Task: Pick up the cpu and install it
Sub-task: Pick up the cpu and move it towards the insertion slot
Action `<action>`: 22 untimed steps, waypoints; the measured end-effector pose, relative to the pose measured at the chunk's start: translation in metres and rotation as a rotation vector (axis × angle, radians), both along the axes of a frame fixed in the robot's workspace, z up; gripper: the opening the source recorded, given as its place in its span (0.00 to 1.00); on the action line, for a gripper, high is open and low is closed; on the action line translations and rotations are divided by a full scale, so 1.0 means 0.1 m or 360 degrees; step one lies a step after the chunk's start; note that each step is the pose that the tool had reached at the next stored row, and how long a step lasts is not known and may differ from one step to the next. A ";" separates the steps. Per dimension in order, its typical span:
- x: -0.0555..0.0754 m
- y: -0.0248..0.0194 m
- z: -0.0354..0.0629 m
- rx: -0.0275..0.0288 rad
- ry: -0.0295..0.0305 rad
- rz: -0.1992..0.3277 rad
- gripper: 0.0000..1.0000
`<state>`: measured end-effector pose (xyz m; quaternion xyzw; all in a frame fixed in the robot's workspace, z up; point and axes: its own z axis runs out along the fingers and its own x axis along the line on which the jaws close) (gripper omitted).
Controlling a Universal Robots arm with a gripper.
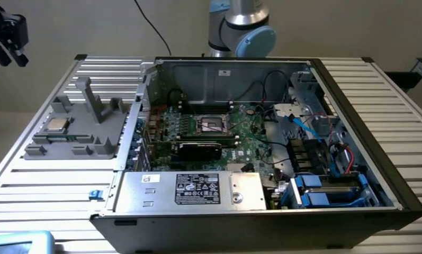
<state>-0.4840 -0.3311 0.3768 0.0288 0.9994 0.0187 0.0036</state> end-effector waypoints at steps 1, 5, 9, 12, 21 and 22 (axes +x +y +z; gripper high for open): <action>0.00 0.000 0.000 0.00000 0.00000 0.0000 0.42; 0.00 0.000 0.000 0.00000 0.00002 0.0000 0.59; 0.00 -0.001 -0.018 -0.00035 0.00002 0.0041 0.71; 0.00 0.000 -0.050 -0.00043 0.00003 0.0118 0.77; -0.02 0.000 -0.187 -0.00097 -0.00027 0.0113 0.77; -0.02 0.000 -0.195 -0.00098 0.00033 0.0107 0.77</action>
